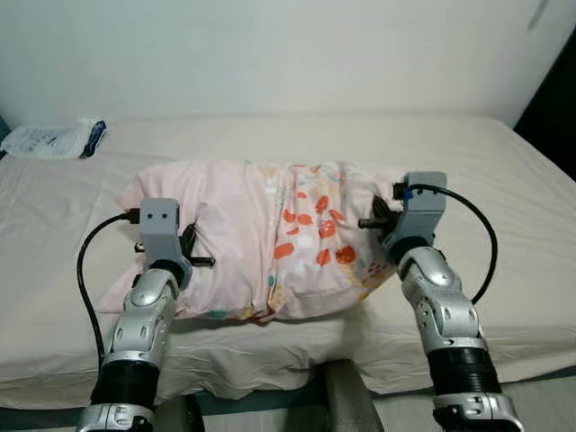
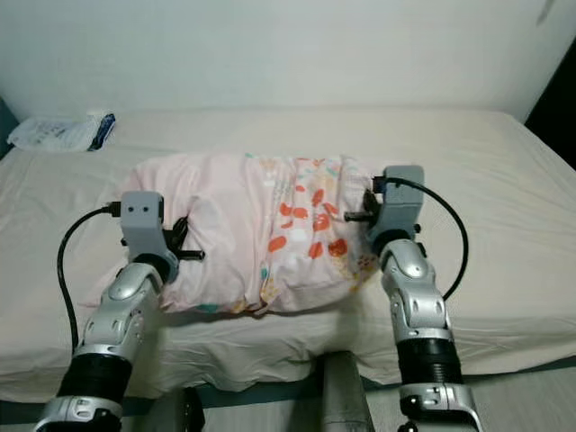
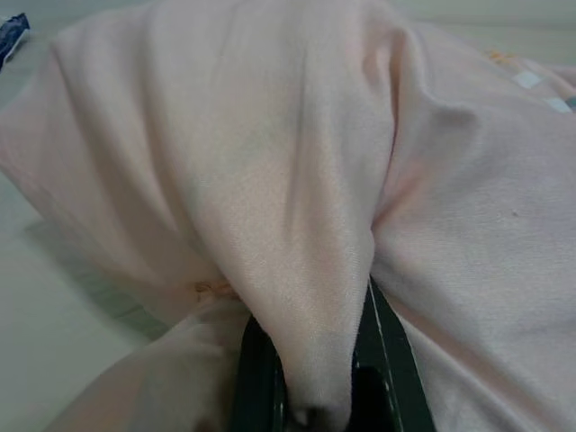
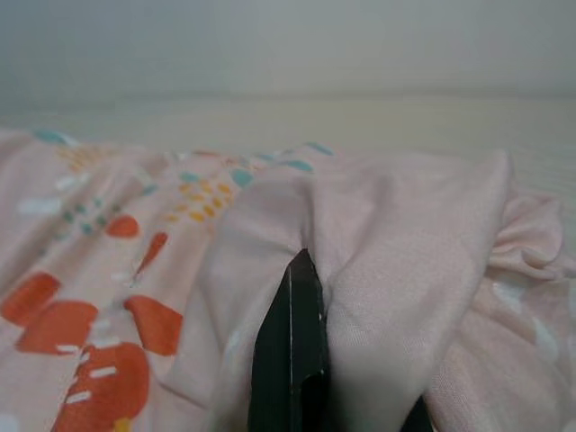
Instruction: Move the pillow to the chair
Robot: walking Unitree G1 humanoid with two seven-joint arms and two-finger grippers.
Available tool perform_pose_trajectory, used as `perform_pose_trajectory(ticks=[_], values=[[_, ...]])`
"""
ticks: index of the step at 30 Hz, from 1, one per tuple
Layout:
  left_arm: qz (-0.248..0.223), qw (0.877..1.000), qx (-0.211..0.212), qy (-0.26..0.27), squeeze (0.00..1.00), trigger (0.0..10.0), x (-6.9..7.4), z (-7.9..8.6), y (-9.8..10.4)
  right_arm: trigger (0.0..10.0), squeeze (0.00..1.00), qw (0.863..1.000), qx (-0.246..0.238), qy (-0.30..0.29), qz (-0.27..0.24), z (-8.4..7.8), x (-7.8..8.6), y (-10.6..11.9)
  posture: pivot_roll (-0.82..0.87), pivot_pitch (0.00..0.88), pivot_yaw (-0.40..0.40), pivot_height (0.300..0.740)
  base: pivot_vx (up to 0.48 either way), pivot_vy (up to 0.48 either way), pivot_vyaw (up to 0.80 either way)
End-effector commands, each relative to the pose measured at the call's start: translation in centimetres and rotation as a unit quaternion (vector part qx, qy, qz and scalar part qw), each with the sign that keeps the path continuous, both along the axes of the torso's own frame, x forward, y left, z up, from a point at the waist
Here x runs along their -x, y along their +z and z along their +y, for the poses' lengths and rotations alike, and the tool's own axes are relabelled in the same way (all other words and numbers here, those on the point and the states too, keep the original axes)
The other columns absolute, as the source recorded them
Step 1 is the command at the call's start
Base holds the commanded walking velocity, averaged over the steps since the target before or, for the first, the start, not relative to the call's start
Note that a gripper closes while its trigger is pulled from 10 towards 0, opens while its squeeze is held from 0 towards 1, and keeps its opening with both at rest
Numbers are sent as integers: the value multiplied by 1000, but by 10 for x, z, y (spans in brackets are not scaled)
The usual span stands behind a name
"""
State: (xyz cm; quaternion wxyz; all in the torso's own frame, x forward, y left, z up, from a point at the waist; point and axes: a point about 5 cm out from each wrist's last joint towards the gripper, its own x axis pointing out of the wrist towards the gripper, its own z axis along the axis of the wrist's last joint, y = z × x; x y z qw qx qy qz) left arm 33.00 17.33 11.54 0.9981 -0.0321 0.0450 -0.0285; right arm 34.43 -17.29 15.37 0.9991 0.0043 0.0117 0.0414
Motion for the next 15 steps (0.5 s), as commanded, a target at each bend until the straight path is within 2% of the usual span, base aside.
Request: perform_pose_trajectory(ticks=[1,4,8,15], values=[[31,999,-21,0,0,10000,6,-2,-16,10000,0,1000,15,19,-9,6,-3,3,-101,57,-50,582,0,0,0],[42,999,-30,9,0,10000,9,1,-21,10000,0,1000,16,18,-8,4,-3,2,-101,57,-50,582,0,0,0],[47,997,-34,57,0,10000,10,7,-21,10000,0,1000,16,21,-1,3,-2,-7,-93,56,-55,582,0,0,0],[12,999,-7,38,0,10000,7,3,-9,10000,0,1000,9,26,3,4,-1,-16,-88,44,-82,582,0,0,0]])
